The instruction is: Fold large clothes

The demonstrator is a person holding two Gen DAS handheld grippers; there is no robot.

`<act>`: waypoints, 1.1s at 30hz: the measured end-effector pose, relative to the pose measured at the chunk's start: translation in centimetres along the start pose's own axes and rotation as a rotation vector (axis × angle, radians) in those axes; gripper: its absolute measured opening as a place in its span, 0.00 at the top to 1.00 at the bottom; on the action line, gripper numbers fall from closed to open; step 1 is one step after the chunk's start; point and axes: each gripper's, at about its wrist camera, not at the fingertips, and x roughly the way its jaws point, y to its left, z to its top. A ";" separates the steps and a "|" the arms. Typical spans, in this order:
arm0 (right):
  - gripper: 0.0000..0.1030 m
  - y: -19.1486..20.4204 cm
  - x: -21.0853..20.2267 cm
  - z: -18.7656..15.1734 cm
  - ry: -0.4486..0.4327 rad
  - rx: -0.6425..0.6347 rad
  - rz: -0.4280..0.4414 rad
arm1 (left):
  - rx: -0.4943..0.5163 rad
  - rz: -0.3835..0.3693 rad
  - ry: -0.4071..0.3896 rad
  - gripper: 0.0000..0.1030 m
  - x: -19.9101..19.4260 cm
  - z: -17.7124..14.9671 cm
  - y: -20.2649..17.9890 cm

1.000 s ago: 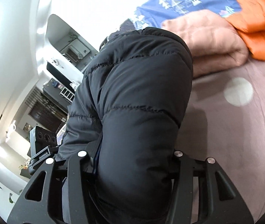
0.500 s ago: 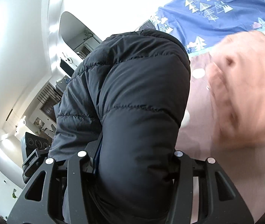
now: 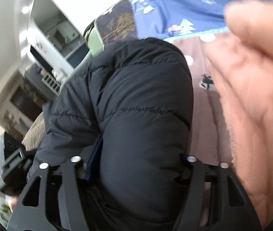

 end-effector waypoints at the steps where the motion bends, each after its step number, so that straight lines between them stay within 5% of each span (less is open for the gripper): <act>1: 0.34 0.1 -0.2 0.1 0.005 0.000 -0.008 | 0.020 0.022 0.000 0.50 0.2 0.0 -0.3; 8: 0.19 1.2 -1.2 0.3 0.104 -0.022 -0.104 | 0.150 0.230 0.033 0.33 -0.7 0.7 -3.4; 13: 0.10 1.7 -2.8 1.8 0.199 0.047 -0.074 | 0.266 0.340 0.032 0.13 -3.4 1.3 -5.8; 20: 0.10 5.2 -7.6 2.5 0.116 -0.021 -0.008 | 0.289 0.415 -0.208 0.05 -10.7 2.4 -7.3; 22: 0.10 6.0 -8.8 2.9 0.042 -0.024 0.052 | 0.285 0.378 -0.275 0.12 -12.1 2.4 -8.0; 24: 0.17 6.5 -10.4 2.7 -0.088 -0.022 0.131 | 0.293 0.321 -0.313 0.33 -12.7 2.2 -8.8; 26: 0.47 7.2 -10.8 2.5 -0.178 -0.056 0.093 | 0.306 0.283 -0.319 0.55 -12.1 1.8 -9.5; 27: 0.51 7.3 -10.5 2.2 -0.206 -0.072 0.069 | 0.315 0.268 -0.316 0.61 -11.4 1.7 -9.9; 30: 0.60 7.0 -8.3 1.7 -0.202 -0.064 0.013 | 0.334 0.235 -0.250 0.67 -8.3 0.9 -10.6; 33: 0.65 5.8 -5.4 0.7 -0.121 -0.057 -0.054 | 0.360 0.298 -0.152 0.71 -4.3 -0.3 -10.7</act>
